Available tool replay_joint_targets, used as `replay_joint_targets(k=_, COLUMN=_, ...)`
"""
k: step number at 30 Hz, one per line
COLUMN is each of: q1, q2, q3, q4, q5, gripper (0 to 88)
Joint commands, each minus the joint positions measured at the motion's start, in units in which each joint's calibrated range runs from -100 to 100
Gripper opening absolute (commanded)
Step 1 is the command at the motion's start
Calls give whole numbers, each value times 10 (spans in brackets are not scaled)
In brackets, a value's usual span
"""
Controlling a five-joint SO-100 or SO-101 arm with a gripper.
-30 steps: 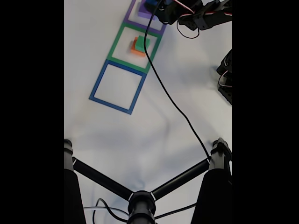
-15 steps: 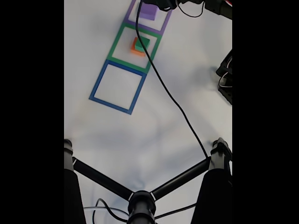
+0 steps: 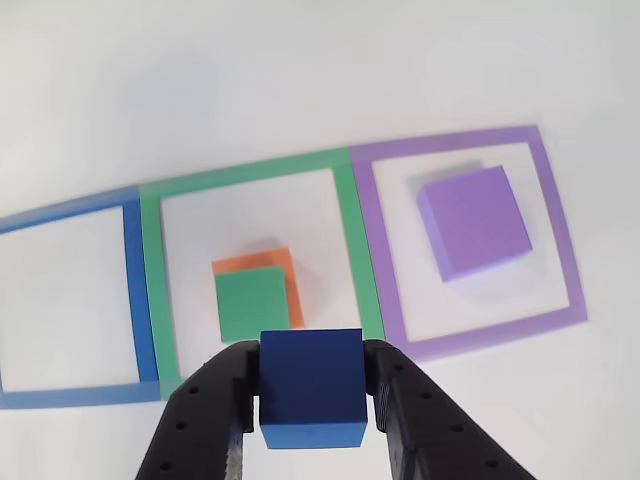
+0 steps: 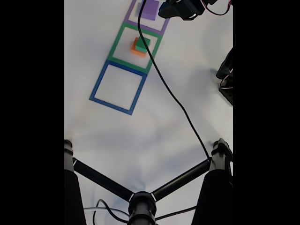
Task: Tower of hanoi
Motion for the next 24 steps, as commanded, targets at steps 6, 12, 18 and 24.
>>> replay_joint_targets(k=6, q1=-8, q2=-27, q3=220, q4=-312, q5=8, gripper=35)
replay_joint_targets(k=12, q1=-24, q2=-23, q3=315, q4=-436, q5=8, gripper=35)
replay_joint_targets(k=18, q1=-38, q2=-22, q3=403, q4=-550, q5=8, gripper=35)
replay_joint_targets(k=24, q1=-41, q2=1, q3=456, q4=-636, q5=8, gripper=36)
